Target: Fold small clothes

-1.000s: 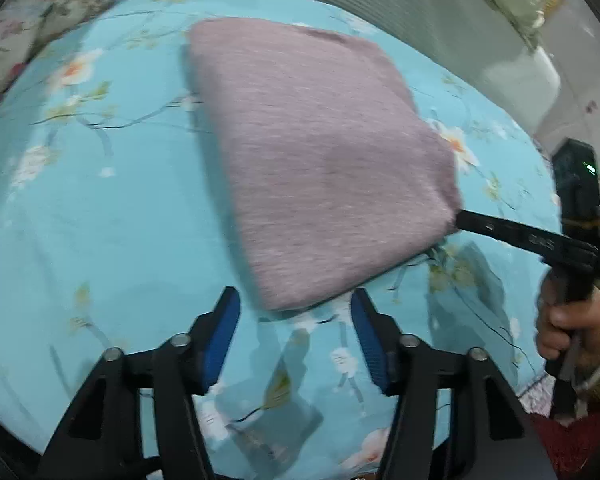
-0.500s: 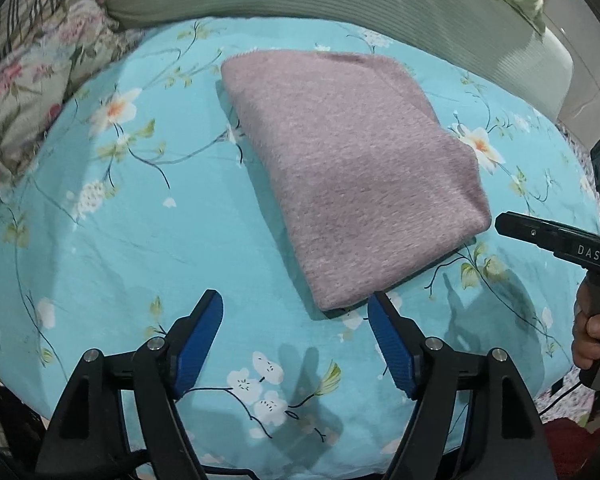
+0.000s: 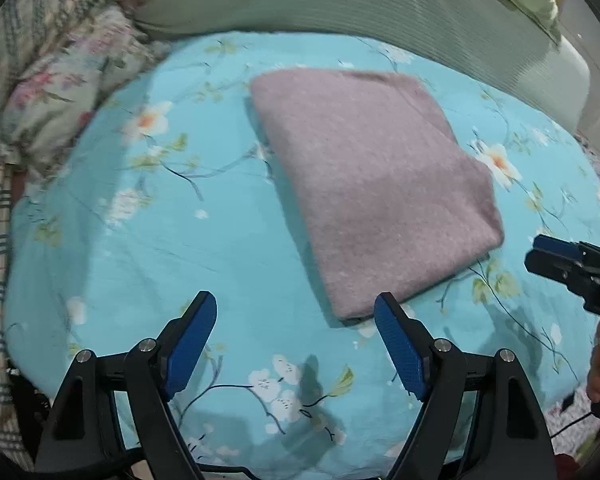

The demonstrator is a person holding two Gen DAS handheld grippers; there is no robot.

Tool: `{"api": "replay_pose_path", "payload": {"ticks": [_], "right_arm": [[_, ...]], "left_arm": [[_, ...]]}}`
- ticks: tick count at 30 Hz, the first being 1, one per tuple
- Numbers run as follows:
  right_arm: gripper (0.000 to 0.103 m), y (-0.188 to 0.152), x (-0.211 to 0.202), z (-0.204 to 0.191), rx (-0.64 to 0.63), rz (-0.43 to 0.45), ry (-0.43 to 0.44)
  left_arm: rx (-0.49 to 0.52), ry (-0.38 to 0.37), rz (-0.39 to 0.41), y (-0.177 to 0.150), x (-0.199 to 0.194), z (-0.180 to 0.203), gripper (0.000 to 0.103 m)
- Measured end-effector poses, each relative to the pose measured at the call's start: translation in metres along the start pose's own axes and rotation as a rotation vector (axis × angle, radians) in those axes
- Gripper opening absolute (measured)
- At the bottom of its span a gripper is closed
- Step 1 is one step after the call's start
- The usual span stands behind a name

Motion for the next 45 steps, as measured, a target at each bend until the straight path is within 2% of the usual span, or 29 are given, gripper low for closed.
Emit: {"api": "replay_pose_path", "payload": {"ticks": [3,6,10,15,21,27,30,38,39,43,45], "right_arm": [[0.065,0.003,-0.008,-0.005,-0.032,0.01,0.018],[0.075,0.005,-0.019,-0.011,-0.071,0.032,0.05],[0.075,-0.001,-0.025,-0.01,-0.099,0.025,0.072],[0.076,-0.011,-0.019,-0.002,-0.08,0.003,0.085],[0.076,-0.009,-0.005,0.006,-0.064,-0.018,0.071],[0.076,0.021,0.015,0.023,-0.045,-0.013,0.046],[0.076,0.039,0.026,0.033,-0.013,-0.001,0.035],[0.075,0.108,0.068,0.067,0.085,0.067,0.019],[0.074,0.116,0.078,0.074,0.111,0.068,0.012],[0.059,0.141,0.115,0.102,0.232,0.059,-0.012],[0.045,0.148,0.132,0.111,0.281,0.05,-0.007]], "left_arm": [[-0.026,0.063,0.016,0.003,-0.011,-0.004,0.082],[-0.051,0.105,0.015,0.002,-0.022,-0.004,0.082],[-0.036,0.175,0.025,0.0,-0.034,0.001,0.082],[-0.044,0.211,0.023,-0.007,-0.047,0.008,0.085],[-0.024,0.227,0.014,-0.007,-0.037,0.007,0.085],[-0.026,0.233,0.001,0.007,-0.017,-0.001,0.085],[-0.035,0.207,-0.015,0.014,-0.002,-0.004,0.085],[-0.039,0.185,-0.015,0.049,0.031,-0.016,0.086],[-0.041,0.185,-0.018,0.053,0.036,-0.017,0.086],[-0.068,0.147,-0.026,0.065,0.051,-0.018,0.086],[-0.065,0.137,-0.033,0.069,0.058,-0.016,0.086]]}}
Point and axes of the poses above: each gripper's, at about its wrist camera, not at the fingertips, and x roughly the way its jaws point, z to its right, y to its top, the point moved 10 cm from there along x, roughly the way its jaws point, and after that the axes turned 6 degrees about z, right-handed, at the moved point
